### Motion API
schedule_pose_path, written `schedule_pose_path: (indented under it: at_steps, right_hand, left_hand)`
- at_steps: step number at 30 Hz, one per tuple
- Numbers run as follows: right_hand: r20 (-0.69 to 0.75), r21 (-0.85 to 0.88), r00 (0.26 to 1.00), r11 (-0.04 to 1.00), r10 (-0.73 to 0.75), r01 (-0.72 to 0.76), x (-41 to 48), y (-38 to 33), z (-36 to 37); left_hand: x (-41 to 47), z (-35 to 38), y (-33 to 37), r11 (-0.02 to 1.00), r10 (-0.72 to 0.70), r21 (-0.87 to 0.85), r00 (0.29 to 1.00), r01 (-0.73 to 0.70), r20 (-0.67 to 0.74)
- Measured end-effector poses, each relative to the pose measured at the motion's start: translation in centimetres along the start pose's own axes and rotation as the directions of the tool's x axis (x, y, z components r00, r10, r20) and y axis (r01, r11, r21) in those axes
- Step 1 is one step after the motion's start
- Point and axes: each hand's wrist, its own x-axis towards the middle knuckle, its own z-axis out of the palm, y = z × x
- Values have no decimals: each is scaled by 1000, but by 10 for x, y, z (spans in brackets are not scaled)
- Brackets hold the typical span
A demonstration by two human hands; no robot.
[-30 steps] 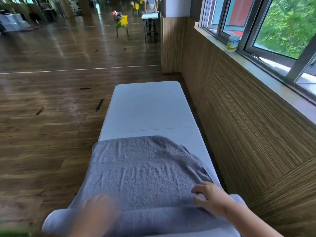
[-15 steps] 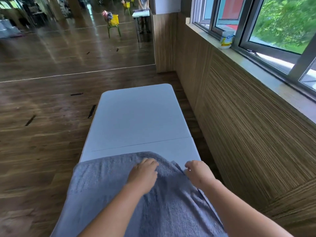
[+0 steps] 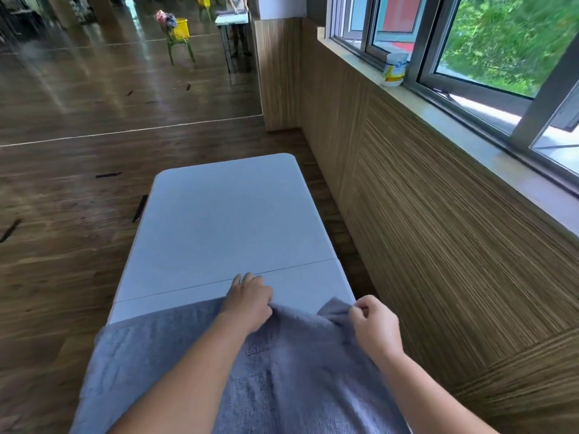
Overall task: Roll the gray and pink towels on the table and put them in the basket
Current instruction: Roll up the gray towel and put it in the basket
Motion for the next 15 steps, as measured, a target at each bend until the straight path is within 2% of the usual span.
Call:
schedule_pose_path:
  at_steps: [3, 5, 7, 8, 10, 12, 13, 15]
  right_hand:
    - [-58, 52, 996, 996, 73, -70, 9, 9, -15]
    - [-76, 58, 990, 991, 122, -118, 12, 19, -19]
    - [-108, -45, 990, 995, 85, -90, 10, 32, -18]
    - [-125, -149, 992, 988, 15, -33, 9, 38, -15]
    - [-99, -336, 963, 920, -250, 204, 2, 43, -4]
    - [51, -409, 862, 777, -504, 479, -7, 38, 16]
    - [168, -404, 813, 713, -558, 573, -12, 31, 28]
    - [421, -388, 733, 624, -535, 678, -19, 21, 54]
  left_hand:
    - [0, -3, -2, 995, -14, -96, 983, -4, -182]
    - [-9, 4, -1, 993, -14, -114, 983, -6, -181]
    - [-23, 20, -3, 992, -6, -122, 990, -12, -143]
    - [-31, 29, -5, 990, -7, -139, 990, -13, -138]
    - [-48, 49, -11, 986, -22, -165, 986, -6, -164]
    - [-61, 67, -16, 983, -49, -183, 979, 13, -197]
    - [-67, 75, -17, 979, -58, -203, 976, 14, -209]
    - [-79, 86, -21, 976, -66, -215, 981, 26, -182]
